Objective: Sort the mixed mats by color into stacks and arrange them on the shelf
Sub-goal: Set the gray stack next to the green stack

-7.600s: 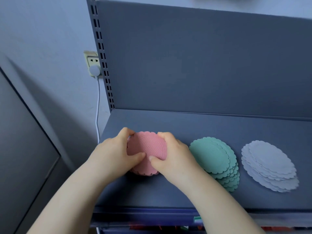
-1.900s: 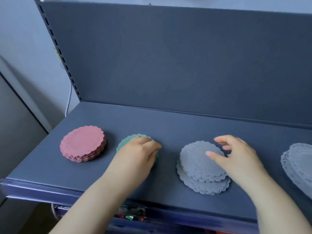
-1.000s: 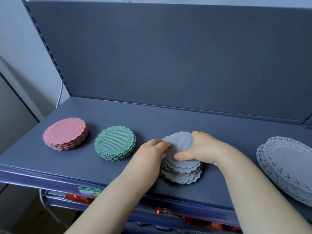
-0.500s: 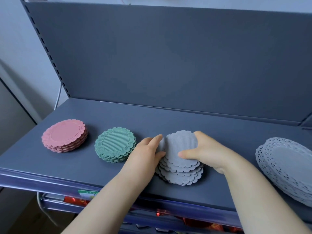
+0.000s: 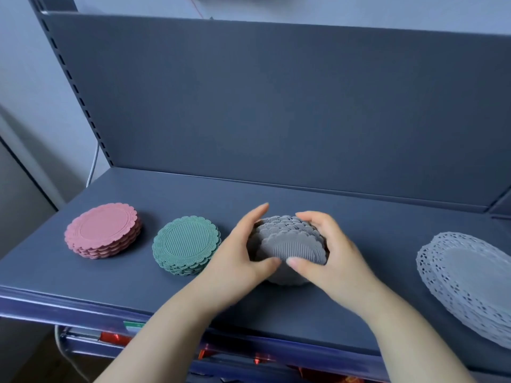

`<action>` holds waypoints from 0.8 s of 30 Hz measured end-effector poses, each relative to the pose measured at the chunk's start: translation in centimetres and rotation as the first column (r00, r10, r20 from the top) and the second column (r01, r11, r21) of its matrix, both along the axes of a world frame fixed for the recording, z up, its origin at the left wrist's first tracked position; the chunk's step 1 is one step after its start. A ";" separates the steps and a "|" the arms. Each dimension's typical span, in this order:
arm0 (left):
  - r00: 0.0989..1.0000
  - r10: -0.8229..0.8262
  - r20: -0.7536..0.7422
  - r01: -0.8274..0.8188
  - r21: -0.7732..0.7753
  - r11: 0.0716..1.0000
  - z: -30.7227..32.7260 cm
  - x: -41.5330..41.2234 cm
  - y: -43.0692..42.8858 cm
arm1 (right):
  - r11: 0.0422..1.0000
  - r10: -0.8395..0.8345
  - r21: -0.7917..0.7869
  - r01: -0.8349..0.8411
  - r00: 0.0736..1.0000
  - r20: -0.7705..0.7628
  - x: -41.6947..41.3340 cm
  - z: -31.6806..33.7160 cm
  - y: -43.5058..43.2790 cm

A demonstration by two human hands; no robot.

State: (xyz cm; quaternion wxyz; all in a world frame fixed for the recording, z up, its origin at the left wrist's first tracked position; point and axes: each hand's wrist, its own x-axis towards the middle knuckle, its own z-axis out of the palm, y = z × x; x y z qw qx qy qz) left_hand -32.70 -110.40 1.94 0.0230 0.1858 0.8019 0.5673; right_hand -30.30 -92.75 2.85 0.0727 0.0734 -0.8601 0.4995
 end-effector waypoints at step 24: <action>0.995 0.006 -0.104 -0.024 -0.171 0.985 -1.7 1.4 1.0 | 0.999 -0.012 0.036 0.011 1.000 0.015 1.3 -1.9 -0.3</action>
